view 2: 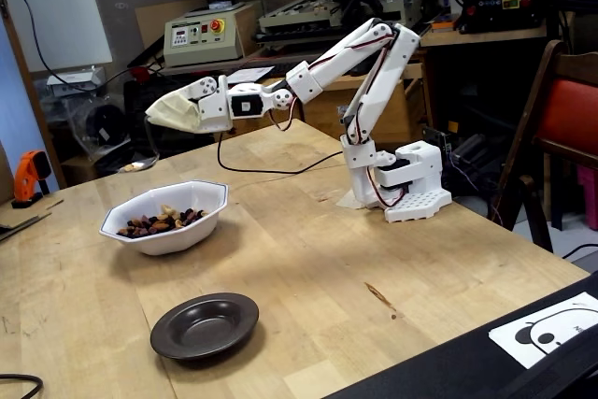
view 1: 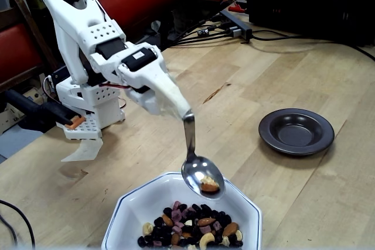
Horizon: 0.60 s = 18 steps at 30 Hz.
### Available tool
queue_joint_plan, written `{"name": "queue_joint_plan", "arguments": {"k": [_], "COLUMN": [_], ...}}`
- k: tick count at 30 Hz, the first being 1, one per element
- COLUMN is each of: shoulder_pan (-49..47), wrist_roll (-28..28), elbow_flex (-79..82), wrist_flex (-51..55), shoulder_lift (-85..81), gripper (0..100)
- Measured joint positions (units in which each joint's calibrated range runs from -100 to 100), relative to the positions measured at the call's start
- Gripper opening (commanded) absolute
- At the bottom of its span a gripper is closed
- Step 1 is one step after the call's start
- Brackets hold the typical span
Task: Use spoon to transfer food from the white bowl to brown plate
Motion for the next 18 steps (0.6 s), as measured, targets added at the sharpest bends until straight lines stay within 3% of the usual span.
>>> {"name": "queue_joint_plan", "arguments": {"k": [9,18], "shoulder_pan": [-0.07,-6.28], "wrist_roll": [0.0,-0.05], "elbow_flex": [0.0,0.0], "wrist_flex": [6.42,11.4], "shoulder_lift": [-8.84,-10.05], "gripper": [5,5]}}
